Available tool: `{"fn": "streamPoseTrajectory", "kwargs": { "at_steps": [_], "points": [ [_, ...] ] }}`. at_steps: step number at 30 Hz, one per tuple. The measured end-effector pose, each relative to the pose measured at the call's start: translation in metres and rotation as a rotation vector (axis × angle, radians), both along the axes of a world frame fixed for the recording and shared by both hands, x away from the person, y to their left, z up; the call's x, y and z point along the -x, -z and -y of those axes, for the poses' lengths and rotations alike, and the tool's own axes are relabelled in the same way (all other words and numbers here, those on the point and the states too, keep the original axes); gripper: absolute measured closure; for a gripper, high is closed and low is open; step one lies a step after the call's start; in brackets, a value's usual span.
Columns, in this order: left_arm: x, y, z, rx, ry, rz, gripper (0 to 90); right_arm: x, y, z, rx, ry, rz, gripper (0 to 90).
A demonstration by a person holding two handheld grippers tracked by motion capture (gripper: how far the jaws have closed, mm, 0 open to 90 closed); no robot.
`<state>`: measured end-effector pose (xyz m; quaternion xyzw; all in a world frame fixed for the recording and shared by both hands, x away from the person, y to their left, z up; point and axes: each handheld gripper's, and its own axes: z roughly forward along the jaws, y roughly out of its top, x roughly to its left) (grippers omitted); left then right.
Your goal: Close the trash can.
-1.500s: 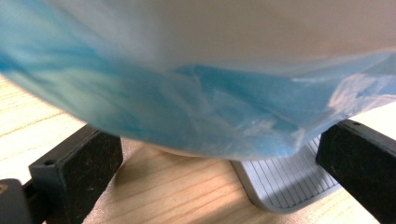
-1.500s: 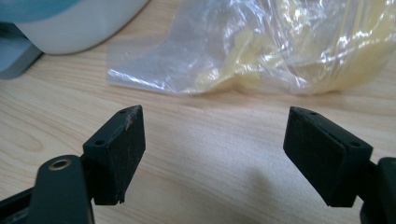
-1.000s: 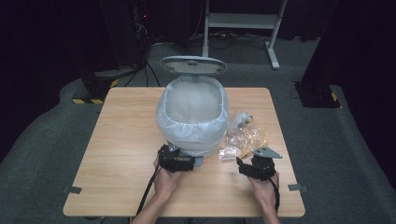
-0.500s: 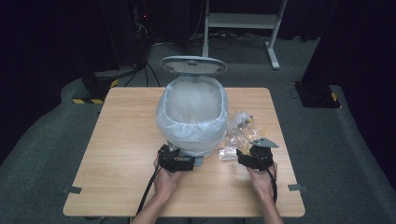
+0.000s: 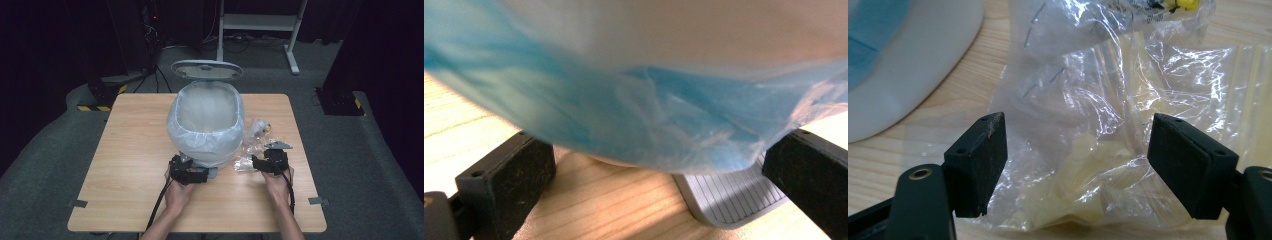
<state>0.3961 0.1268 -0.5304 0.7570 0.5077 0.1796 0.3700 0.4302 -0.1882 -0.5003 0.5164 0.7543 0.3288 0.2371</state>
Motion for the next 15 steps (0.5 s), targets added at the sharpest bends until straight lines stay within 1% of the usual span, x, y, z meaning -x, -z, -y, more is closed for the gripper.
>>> {"fn": "streamPoseTrajectory", "kwargs": {
  "at_steps": [6,10,11,12,13,14,15],
  "points": [
    [0.0,0.0,0.0,-0.004,0.001,0.001,0.9,-0.01,0.011,0.001,0.009,0.014,-0.037,24.5],
    [0.0,0.0,0.0,-0.004,0.001,0.001,0.9,-0.012,0.017,0.001,0.019,0.019,-0.044,26.7],
    [0.0,0.0,0.0,-0.005,0.001,0.002,0.9,-0.012,0.018,0.001,0.023,0.018,-0.043,27.3],
    [0.0,-0.001,-0.001,-0.02,0.005,-0.001,0.9,-0.012,0.018,0.001,0.027,0.013,-0.044,28.1],
    [0.001,0.0,0.0,-0.007,-0.001,0.004,0.9,-0.012,0.019,0.0,0.032,0.008,-0.046,28.8],
    [0.001,0.0,0.001,-0.003,-0.002,0.004,0.9,-0.012,0.021,-0.001,0.043,0.001,-0.053,29.9],
    [0.001,-0.001,0.0,-0.019,0.002,0.001,0.9,-0.012,0.022,-0.001,0.054,-0.005,-0.053,30.7]
  ]
}}
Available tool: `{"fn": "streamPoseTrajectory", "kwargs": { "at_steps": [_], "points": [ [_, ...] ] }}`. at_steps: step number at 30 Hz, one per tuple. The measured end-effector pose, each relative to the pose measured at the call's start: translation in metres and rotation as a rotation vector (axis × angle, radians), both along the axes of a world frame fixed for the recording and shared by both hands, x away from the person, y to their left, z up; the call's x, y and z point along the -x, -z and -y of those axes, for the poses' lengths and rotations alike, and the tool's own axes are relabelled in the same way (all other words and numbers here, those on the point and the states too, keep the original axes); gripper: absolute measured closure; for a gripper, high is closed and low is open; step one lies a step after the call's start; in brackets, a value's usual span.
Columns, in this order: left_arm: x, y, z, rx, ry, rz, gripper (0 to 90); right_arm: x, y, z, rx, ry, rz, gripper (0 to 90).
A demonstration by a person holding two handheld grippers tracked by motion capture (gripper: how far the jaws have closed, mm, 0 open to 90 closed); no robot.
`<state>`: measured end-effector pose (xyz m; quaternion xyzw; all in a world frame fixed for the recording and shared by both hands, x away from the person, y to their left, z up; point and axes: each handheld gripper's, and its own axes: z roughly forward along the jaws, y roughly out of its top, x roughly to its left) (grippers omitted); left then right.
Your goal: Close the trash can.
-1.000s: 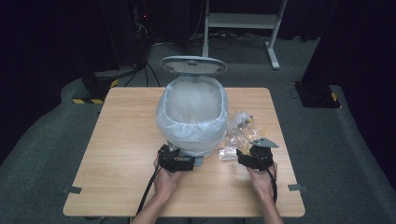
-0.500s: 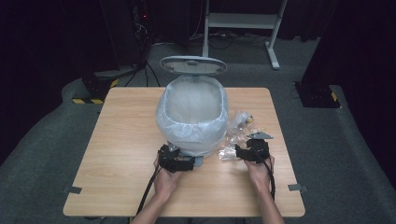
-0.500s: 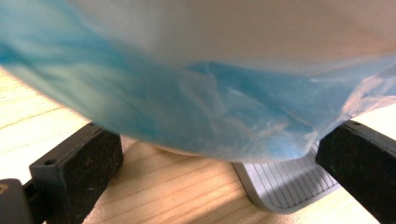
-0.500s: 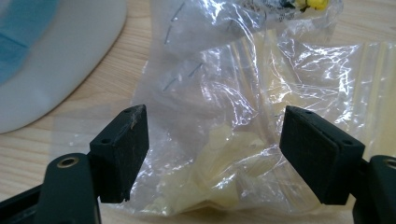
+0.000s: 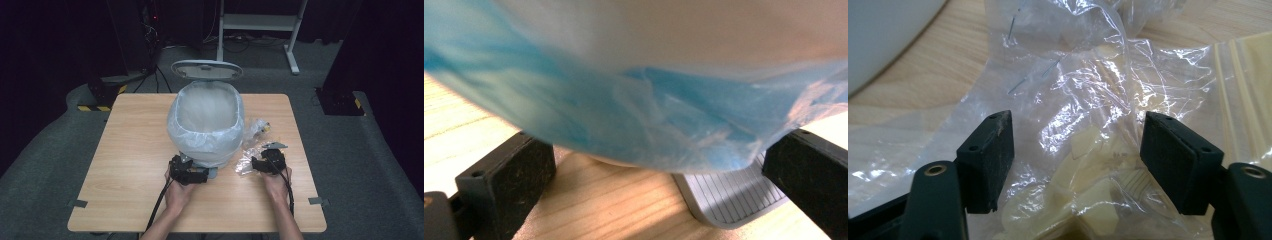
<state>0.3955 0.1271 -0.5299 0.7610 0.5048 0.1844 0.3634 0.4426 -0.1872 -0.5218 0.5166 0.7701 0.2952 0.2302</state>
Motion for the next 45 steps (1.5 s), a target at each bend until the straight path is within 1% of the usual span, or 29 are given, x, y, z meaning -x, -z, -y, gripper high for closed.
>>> {"fn": "streamPoseTrajectory", "kwargs": {
  "at_steps": [1,2,3,5,6,8,9,12,13,17,20,23,24,26,27,28,30,31,36,39,45],
  "points": [
    [0.0,0.0,0.0,0.001,-0.003,0.002,0.9,0.001,0.0,0.0,-0.002,-0.002,0.005,32.3],
    [0.0,0.0,0.002,0.012,-0.009,0.008,0.9,0.001,0.001,0.001,-0.008,-0.003,0.007,34.3],
    [0.001,0.0,0.001,0.002,-0.007,0.007,0.9,0.001,0.001,0.003,-0.012,0.0,0.009,37.1],
    [0.001,0.0,0.002,0.013,-0.012,0.011,0.9,0.003,0.001,0.006,-0.015,-0.002,0.021,45.3],
    [0.001,0.0,0.002,0.012,-0.011,0.01,0.9,0.003,0.001,0.007,-0.018,-0.004,0.021,49.2],
    [0.001,0.0,0.002,0.009,-0.011,0.011,0.9,0.004,0.0,0.012,-0.04,-0.009,0.009,57.0],
    [0.001,0.0,0.002,0.011,-0.012,0.011,0.9,0.004,0.0,0.013,-0.036,-0.015,0.014,59.7],
    [0.001,0.0,0.002,0.01,-0.012,0.011,0.9,0.007,-0.001,0.014,-0.032,-0.032,0.008,67.5],
    [0.001,0.0,0.002,0.01,-0.012,0.011,0.9,0.007,-0.001,0.014,-0.031,-0.038,0.01,71.3],
    [0.001,0.0,0.002,0.012,-0.012,0.011,0.9,0.011,0.001,0.014,-0.027,-0.056,0.027,82.4],
    [0.001,0.0,0.002,0.011,-0.012,0.011,0.9,0.013,0.001,0.014,-0.029,-0.056,0.036,85.1],
    [0.001,0.0,0.002,0.013,-0.012,0.01,0.9,0.014,0.001,0.015,-0.036,-0.059,0.034,86.6],
    [0.001,0.0,0.001,0.002,-0.009,0.007,0.9,0.015,0.001,0.016,-0.038,-0.061,0.036,87.0],
    [0.001,0.0,0.002,0.014,-0.012,0.01,0.9,0.017,0.0,0.017,-0.052,-0.056,0.044,87.5],
    [0.001,0.0,0.002,0.014,-0.012,0.01,0.9,0.018,-0.001,0.018,-0.062,-0.056,0.049,87.7],
    [0.001,0.0,0.001,0.0,-0.01,0.008,0.9,0.02,-0.002,0.019,-0.069,-0.057,0.052,87.8],
    [0.001,0.0,0.001,0.004,-0.011,0.009,0.9,0.022,-0.004,0.02,-0.071,-0.062,0.058,88.0],
    [0.001,0.0,0.002,0.015,-0.012,0.01,0.9,0.026,-0.008,0.022,-0.079,-0.067,0.062,88.0],
    [0.001,0.0,0.002,0.012,-0.012,0.01,0.9,0.038,-0.02,0.027,-0.097,-0.092,0.085,88.3],
    [0.001,0.0,0.002,0.01,-0.012,0.011,0.9,0.046,-0.026,0.03,-0.118,-0.105,0.099,88.3],
    [0.001,0.0,0.002,0.008,-0.012,0.011,0.9,0.064,-0.035,0.038,-0.148,-0.124,0.119,88.4]
  ]
}}
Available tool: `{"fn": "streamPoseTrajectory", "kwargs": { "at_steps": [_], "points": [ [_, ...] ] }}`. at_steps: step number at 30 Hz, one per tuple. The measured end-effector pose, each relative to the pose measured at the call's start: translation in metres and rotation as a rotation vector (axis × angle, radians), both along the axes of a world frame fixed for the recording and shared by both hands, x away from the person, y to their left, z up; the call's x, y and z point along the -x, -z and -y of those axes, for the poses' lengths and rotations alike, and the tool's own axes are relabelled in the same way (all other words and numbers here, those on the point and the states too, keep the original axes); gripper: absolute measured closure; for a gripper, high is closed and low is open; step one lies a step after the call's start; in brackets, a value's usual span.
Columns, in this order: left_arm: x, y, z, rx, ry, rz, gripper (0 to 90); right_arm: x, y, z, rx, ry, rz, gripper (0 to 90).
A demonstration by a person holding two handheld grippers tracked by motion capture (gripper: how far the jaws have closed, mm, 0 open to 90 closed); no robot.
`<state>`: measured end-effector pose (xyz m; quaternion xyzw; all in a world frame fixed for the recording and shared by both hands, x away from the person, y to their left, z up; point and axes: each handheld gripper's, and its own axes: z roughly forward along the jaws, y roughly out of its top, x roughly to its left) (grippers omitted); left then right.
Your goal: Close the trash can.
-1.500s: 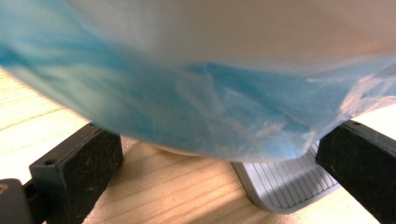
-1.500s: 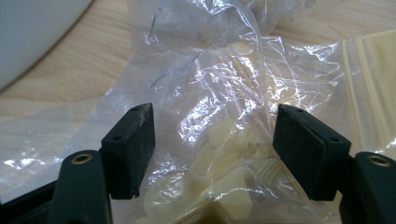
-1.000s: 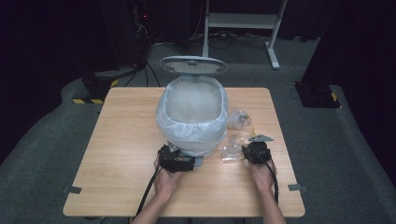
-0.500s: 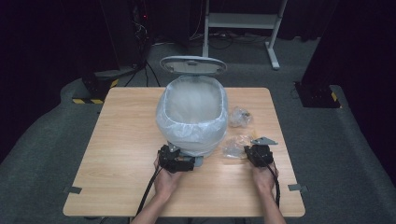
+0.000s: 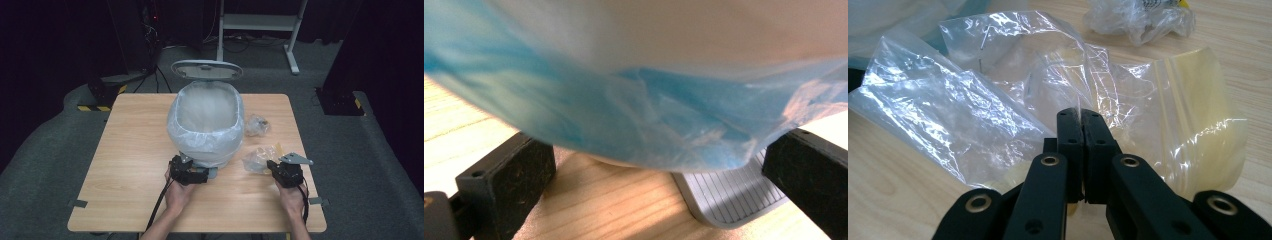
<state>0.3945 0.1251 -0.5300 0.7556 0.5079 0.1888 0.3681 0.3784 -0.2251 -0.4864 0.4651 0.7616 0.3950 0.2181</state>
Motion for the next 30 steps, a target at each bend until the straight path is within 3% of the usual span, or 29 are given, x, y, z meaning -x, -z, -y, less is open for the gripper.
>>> {"fn": "streamPoseTrajectory", "kwargs": {
  "at_steps": [14,30],
  "points": [
    [0.0,0.0,0.0,-0.004,-0.001,0.003,1.0,0.029,-0.024,0.002,-0.019,-0.04,0.041,88.6],
    [0.0,0.0,0.0,-0.001,-0.002,0.002,1.0,0.047,-0.06,0.0,-0.032,-0.095,0.115,88.7]
  ]
}}
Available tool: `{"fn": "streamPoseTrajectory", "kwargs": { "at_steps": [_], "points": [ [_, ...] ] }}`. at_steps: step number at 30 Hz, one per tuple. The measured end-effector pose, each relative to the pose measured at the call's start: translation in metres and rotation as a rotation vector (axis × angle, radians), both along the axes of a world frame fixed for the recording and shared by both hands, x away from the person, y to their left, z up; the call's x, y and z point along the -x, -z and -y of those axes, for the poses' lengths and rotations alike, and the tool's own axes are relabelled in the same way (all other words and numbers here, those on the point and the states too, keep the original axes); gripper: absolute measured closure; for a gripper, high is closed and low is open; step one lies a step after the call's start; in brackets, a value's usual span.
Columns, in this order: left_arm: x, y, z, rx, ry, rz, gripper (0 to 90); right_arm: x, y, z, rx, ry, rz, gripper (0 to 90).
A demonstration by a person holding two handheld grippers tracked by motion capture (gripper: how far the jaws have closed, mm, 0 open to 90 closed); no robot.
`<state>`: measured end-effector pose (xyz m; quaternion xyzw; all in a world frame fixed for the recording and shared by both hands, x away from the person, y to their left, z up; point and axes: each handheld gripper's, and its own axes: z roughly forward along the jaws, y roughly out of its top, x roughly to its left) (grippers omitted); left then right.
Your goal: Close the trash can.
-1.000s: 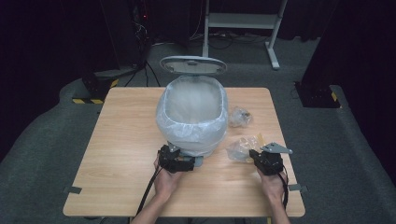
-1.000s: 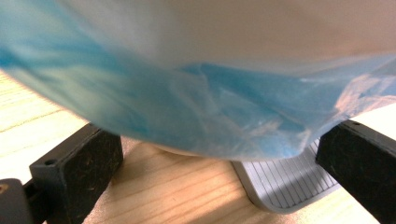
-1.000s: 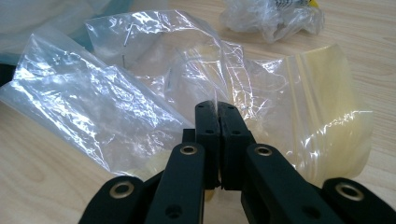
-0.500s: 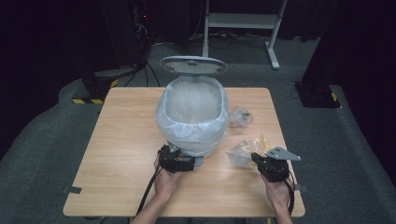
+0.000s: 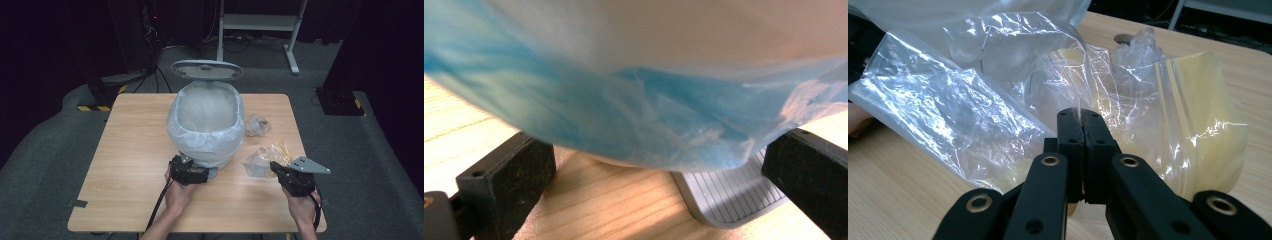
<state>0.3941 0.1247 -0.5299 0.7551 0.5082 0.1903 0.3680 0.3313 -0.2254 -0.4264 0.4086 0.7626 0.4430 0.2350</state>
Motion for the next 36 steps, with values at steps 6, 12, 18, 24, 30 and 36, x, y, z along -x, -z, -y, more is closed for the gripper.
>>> {"fn": "streamPoseTrajectory", "kwargs": {
  "at_steps": [6,12,18,24,30,36],
  "points": [
    [0.0,0.0,0.0,0.001,0.0,0.0,1.0,0.003,-0.012,-0.003,-0.007,-0.026,0.015,88.7],
    [0.0,0.0,0.0,0.001,0.0,0.0,1.1,0.003,-0.021,-0.004,-0.027,-0.044,0.023,88.7],
    [0.0,0.0,0.0,0.002,-0.001,-0.001,1.1,0.004,-0.03,-0.004,-0.048,-0.061,0.037,88.7],
    [0.0,0.0,0.0,0.002,0.0,-0.001,1.1,0.004,-0.041,-0.004,-0.065,-0.079,0.058,88.7],
    [0.0,0.0,0.0,0.002,0.0,-0.001,1.1,0.003,-0.054,-0.004,-0.076,-0.098,0.074,88.8],
    [0.0,0.0,0.0,0.003,0.0,-0.001,1.1,0.002,-0.064,-0.004,-0.095,-0.116,0.084,88.8]
  ]
}}
